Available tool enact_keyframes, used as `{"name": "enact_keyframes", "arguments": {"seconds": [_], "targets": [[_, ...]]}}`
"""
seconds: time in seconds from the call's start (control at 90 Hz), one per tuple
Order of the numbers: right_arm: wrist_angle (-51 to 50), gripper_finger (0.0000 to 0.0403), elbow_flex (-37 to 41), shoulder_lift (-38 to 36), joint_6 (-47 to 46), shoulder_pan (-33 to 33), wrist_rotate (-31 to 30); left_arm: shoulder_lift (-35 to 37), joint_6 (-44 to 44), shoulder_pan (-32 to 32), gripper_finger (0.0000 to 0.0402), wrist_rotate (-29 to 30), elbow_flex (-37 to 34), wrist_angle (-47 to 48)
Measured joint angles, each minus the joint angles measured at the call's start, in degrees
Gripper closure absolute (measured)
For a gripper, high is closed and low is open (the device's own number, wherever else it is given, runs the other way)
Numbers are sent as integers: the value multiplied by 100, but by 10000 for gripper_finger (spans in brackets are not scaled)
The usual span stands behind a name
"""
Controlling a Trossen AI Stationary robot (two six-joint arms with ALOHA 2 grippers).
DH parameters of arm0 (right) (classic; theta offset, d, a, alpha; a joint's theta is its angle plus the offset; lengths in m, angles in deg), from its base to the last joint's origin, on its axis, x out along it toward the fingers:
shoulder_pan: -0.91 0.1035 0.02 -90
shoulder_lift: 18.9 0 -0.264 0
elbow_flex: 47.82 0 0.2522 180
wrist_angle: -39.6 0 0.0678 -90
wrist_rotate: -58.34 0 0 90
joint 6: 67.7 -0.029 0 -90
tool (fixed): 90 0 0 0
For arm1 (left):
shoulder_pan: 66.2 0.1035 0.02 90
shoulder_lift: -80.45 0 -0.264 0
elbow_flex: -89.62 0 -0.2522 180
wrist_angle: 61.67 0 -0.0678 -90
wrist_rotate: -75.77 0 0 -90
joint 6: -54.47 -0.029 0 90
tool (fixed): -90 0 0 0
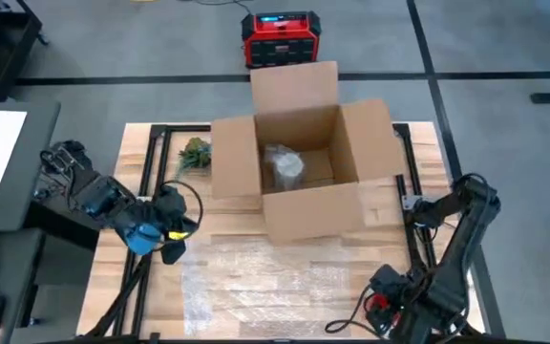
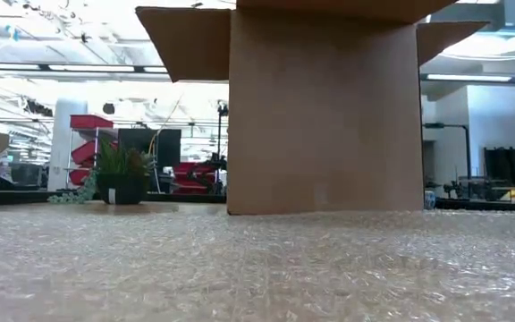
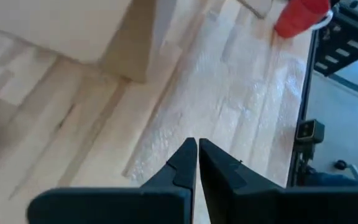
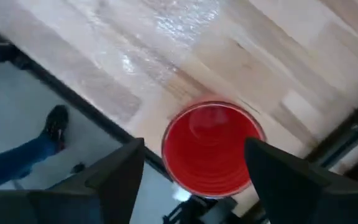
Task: Wrap mug
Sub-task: Wrap the red mug in the bubble wrap
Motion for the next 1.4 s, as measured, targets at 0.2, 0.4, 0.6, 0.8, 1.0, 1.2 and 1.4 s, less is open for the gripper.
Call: {"name": "enact_keyframes", "arguments": {"seconds": [0.2, 0.4, 0.6, 0.8, 1.0, 1.2, 1.4], "targets": [[180, 138, 0, 509, -629, 84, 395, -2, 525, -430, 402, -1, -625, -257], [211, 138, 1, 607, -842, 176, 430, 0, 644, -610, 402, 4, -865, -591], [599, 141, 733, 455, -1008, 351, 654, 2, 343, -647, 402, 159, -864, -831], [1775, 143, 1462, 75, -1147, 382, 824, 2, 332, -647, 402, 185, -864, -822], [1735, 143, 1486, 75, -1009, 276, 817, 2, 422, -684, 402, 189, -864, -850], [1716, 143, 1481, 60, -315, -14, 894, 2, 398, -684, 402, 191, -864, -854], [1802, 143, 1309, -137, -100, -235, 953, 2, 354, -684, 402, 189, -864, -857]]}}
